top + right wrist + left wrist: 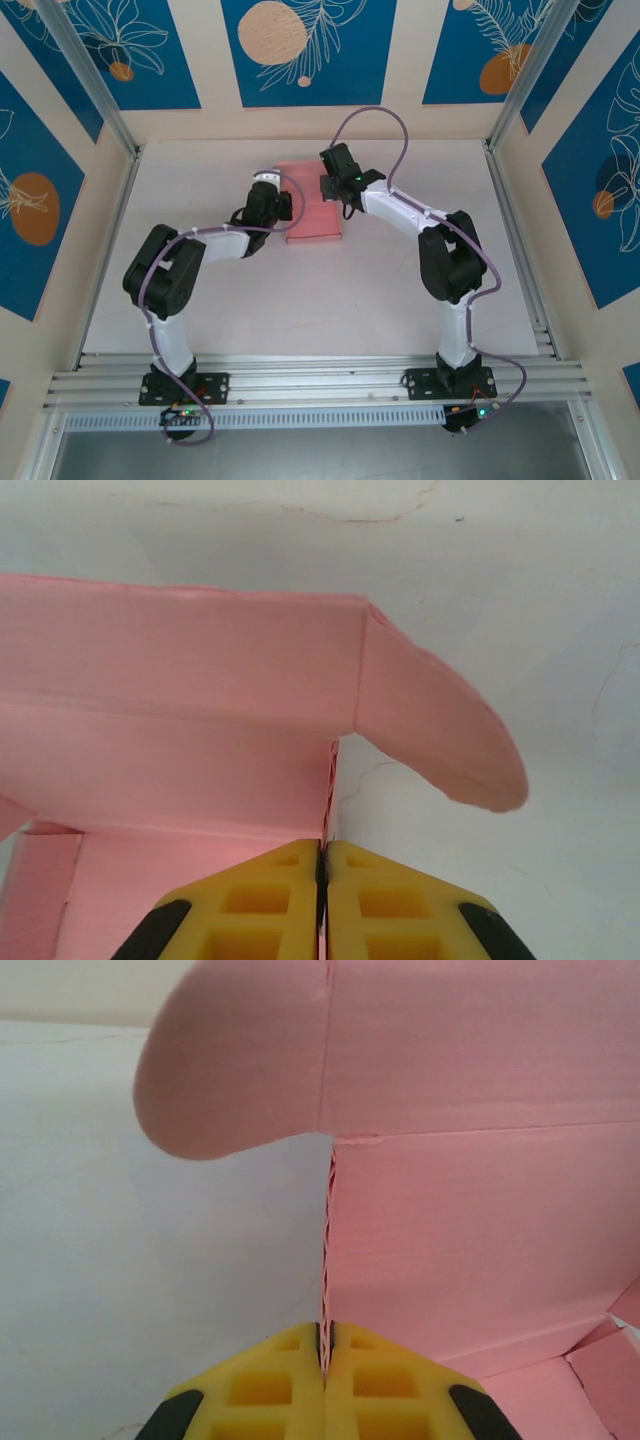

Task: Fold the paper box

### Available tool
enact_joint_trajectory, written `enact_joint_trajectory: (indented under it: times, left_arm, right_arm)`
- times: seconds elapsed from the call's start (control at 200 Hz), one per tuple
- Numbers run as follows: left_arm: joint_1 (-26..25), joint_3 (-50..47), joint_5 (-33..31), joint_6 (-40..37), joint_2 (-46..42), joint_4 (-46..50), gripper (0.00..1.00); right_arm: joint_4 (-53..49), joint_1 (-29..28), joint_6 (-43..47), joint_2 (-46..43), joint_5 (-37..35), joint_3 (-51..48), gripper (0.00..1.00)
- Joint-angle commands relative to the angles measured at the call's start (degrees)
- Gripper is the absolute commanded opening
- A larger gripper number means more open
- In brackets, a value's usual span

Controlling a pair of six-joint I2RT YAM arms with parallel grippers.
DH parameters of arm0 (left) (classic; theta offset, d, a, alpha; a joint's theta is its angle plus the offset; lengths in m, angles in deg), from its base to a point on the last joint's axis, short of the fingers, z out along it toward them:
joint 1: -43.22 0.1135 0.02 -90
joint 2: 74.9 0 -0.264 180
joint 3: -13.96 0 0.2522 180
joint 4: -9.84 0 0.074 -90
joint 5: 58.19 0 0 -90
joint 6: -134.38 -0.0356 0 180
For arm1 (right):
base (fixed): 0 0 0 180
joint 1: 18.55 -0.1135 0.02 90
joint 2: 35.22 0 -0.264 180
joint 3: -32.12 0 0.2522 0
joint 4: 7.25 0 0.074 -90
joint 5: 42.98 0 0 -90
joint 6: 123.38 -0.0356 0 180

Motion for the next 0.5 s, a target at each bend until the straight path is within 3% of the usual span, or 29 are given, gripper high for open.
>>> enact_joint_trajectory:
  times: [0.0,0.26,0.495]
  left_arm:
    - [-1.2,-0.2,1.3,1.4,0.8,-5.1,0.00]
    - [-1.2,-4.8,1.8,1.7,-0.3,-8.4,0.00]
    - [-1.2,-9.0,5.2,3.3,-2.7,-9.0,0.01]
  right_arm:
    - [6.1,-2.5,-1.6,-0.5,-1.1,-3.8,0.10]
    - [16.4,-4.9,-2.3,-5.3,-3.6,-15.1,0.10]
    - [18.7,-6.0,-2.6,-7.6,-4.5,-20.4,0.10]
